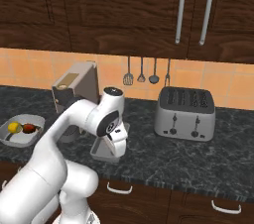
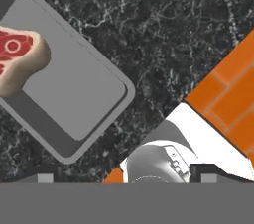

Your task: Take the meat container that has the steak and place it on the second highest rack of the freezer. Then take the vegetable container that has the lemon and bell pepper and place it on the highest rack of the freezer.

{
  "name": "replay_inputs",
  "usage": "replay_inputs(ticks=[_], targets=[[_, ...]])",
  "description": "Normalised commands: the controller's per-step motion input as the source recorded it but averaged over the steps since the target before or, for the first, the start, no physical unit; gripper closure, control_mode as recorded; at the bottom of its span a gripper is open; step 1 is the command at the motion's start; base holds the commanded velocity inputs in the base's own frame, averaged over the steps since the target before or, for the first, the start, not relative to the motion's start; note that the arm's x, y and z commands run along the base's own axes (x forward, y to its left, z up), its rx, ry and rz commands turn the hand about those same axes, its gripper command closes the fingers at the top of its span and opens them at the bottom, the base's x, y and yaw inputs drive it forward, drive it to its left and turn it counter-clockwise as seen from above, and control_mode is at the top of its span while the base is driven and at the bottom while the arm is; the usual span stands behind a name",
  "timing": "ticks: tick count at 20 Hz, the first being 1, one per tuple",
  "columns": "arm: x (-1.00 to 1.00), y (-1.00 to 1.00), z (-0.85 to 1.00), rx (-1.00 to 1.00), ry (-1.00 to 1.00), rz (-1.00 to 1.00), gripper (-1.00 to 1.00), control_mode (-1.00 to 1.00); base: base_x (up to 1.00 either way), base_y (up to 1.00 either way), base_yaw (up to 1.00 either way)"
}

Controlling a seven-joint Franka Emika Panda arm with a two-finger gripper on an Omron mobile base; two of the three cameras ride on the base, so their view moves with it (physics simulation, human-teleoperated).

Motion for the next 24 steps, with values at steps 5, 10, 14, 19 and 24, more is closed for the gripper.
replay_inputs(ticks=[5,10,14,19,24], targets=[[0.06,0.0,-0.68,0.0,0.14,-0.07,-1.0,-1.0,0.0,0.0,0.0],[0.35,0.0,-0.58,0.0,0.08,-0.07,-1.0,-1.0,0.0,0.0,0.0],[0.44,0.0,-0.49,0.0,0.08,-0.11,-1.0,-1.0,0.0,0.0,0.0],[0.26,0.01,-0.29,0.0,0.02,-0.11,-1.0,-1.0,0.0,0.0,0.0],[0.02,0.02,-0.04,0.0,0.0,-0.08,-1.0,-1.0,0.0,0.0,0.0]])
